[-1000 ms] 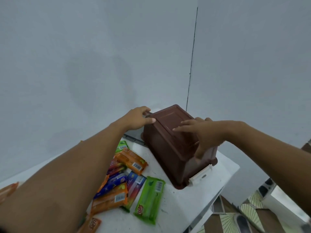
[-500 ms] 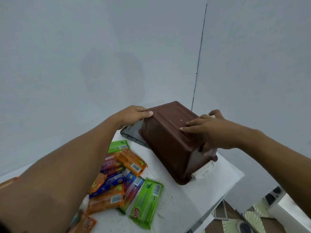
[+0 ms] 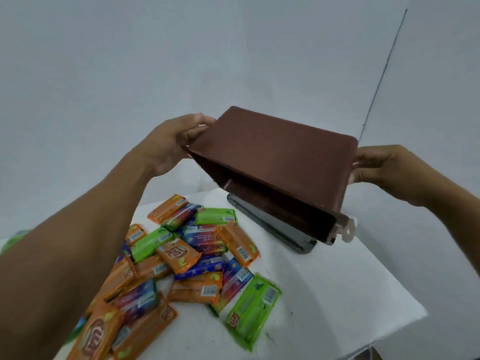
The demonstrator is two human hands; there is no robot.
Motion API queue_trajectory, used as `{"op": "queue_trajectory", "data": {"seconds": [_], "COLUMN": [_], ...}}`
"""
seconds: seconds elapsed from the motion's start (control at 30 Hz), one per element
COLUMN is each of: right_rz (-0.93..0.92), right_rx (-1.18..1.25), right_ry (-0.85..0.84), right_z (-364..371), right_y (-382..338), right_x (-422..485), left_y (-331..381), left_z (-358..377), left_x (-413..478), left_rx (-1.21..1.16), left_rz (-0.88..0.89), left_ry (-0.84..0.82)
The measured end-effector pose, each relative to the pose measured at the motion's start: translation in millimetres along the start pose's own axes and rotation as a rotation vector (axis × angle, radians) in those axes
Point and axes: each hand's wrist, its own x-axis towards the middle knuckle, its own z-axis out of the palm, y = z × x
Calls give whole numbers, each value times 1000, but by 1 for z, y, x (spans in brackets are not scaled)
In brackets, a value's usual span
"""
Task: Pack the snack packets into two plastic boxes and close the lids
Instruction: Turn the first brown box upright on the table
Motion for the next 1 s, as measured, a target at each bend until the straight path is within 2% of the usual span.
{"op": "queue_trajectory", "data": {"seconds": [0.2,0.33,0.57,0.67,0.73,0.8,0.87,1.0], "right_rz": [52,52,141,185,220,340,377,335], "right_rx": [276,216,214,267,345,486,604,469], "right_ry": [-90,-143,-119,-130,-136,-96,-134,-107], "right_z": [58,98,164,188,205,216,220,238], "right_y": [-12,-40,-81,-96,-106,-118,-123,-128], "right_x": [25,22,-9,-39,-53,-66,-84,-126], "left_y": [-9,-12,-2,-6,-9,-11,-15,-34], "left_z": [-51,-74,-77,-77,-75,-74,-76,-79], "left_x": [-75,-128,-211,-248,-273,-297,-318,-355], "left_rx": [-287,-215,31,152,164,142,146,162], "left_rz": [33,36,51,-9,-56,-104,-189,-306], "left_ry": [27,26,598,735,766,781,781,720]}}
